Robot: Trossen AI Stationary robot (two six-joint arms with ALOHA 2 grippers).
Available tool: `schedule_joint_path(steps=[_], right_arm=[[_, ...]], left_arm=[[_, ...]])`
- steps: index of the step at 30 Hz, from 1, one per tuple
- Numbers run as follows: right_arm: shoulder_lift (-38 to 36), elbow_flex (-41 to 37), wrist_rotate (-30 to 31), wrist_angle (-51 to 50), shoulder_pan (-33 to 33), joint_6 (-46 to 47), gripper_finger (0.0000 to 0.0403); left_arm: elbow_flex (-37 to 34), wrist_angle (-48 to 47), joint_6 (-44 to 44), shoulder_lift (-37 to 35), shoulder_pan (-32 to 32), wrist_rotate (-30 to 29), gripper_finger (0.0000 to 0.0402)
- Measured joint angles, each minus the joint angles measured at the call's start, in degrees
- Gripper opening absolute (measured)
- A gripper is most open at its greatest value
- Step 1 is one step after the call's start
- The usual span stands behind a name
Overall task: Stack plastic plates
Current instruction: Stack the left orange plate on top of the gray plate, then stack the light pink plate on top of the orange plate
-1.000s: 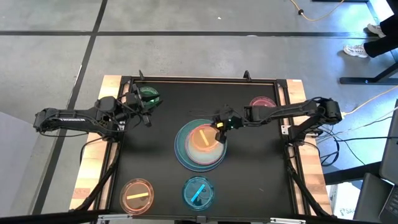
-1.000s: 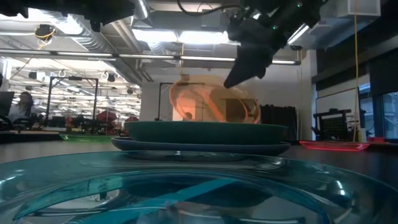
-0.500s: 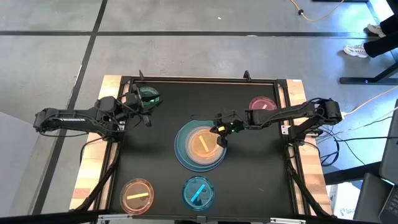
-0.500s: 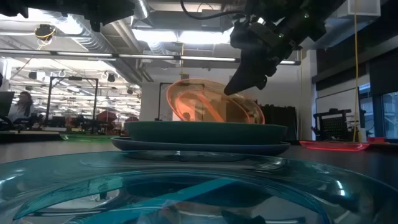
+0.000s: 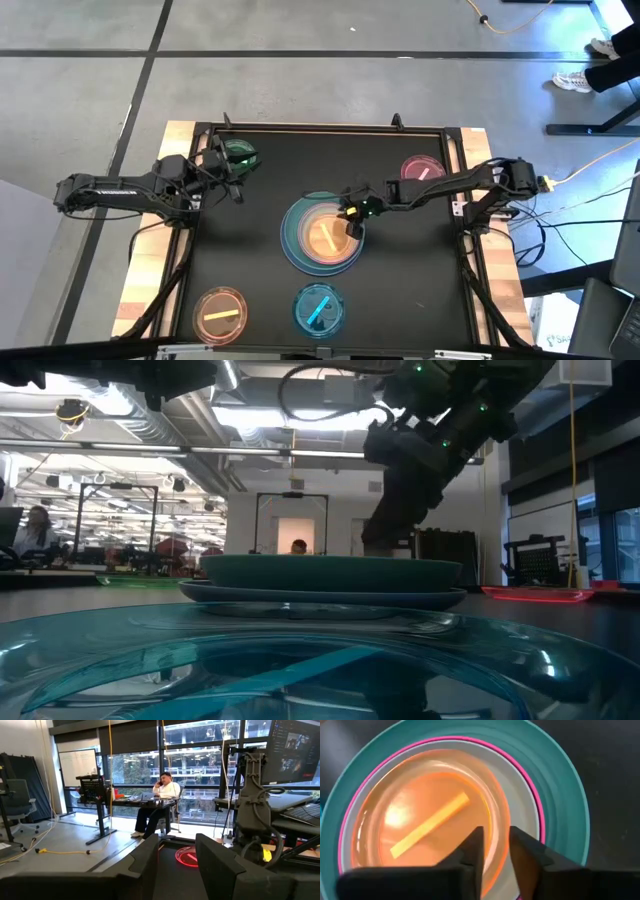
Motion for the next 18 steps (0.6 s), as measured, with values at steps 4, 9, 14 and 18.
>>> schedule_joint_path(steps=[4,9,14,18], right_arm=[[-1.3,0.0,0.0,-0.3,0.0,-2.8,0.0131],[-7.9,0.0,0.1,-6.8,0.1,-4.1,0.0151],[-16.9,0.1,3.8,-21.9,0.1,-1.5,0.0146],[-21.7,0.1,9.6,-34.2,0.1,0.5,0.0143]], left_arm=[[0.0,0.0,0.0,0.0,0.0,0.0,0.0124],[0.0,0.0,0.0,0.0,0.0,0.0,0.0124],[0.0,-0.1,0.0,0.0,0.0,0.0,0.0124],[0.0,0.0,0.0,0.0,0.0,0.0,0.0124]])
